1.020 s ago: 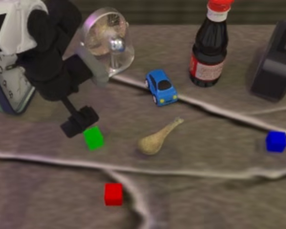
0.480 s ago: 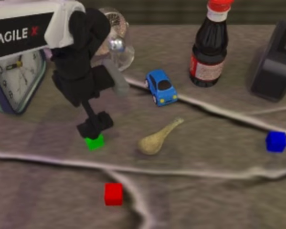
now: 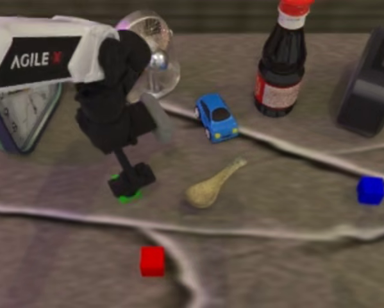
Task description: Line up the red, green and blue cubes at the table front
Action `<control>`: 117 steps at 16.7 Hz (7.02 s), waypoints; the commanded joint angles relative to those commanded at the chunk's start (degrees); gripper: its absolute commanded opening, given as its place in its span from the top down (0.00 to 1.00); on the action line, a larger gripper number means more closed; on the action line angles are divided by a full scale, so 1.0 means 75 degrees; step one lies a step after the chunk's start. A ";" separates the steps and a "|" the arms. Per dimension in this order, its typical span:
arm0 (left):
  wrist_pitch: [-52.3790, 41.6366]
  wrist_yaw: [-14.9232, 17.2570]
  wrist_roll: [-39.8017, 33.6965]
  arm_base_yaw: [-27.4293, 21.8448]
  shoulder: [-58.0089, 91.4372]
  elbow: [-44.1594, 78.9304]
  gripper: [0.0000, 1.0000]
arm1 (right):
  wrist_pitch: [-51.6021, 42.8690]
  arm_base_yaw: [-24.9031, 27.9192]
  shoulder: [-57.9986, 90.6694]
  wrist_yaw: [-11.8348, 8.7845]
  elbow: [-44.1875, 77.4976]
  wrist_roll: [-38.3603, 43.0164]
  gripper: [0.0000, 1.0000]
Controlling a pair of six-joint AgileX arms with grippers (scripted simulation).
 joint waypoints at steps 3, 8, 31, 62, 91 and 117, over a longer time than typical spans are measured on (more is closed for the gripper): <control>0.0892 0.0004 0.0002 -0.0003 0.0396 -0.0455 0.00 | 0.0000 0.0000 0.0000 0.0000 0.0000 0.0000 0.00; 0.1137 0.0005 0.0007 -0.0006 0.0550 -0.0602 0.00 | 0.0000 0.0000 0.0000 0.0000 0.0000 0.0000 0.00; 0.1000 0.0083 -0.0051 -0.0007 0.0359 -0.0553 1.00 | 0.0000 0.0000 0.0000 0.0000 0.0000 0.0000 0.00; -0.0833 0.0043 0.0020 -0.3492 -0.1420 -0.0483 1.00 | 0.0000 0.0000 0.0000 0.0000 0.0000 0.0000 0.00; 0.1013 0.0047 0.0014 -0.3531 -0.0629 -0.1532 0.00 | 0.0000 0.0000 0.0000 0.0000 0.0000 0.0000 0.00; 0.0344 -0.0061 -0.0746 -0.2265 -0.3596 -0.2250 0.00 | -0.1212 0.0199 0.2091 -0.0033 0.1831 0.0337 0.00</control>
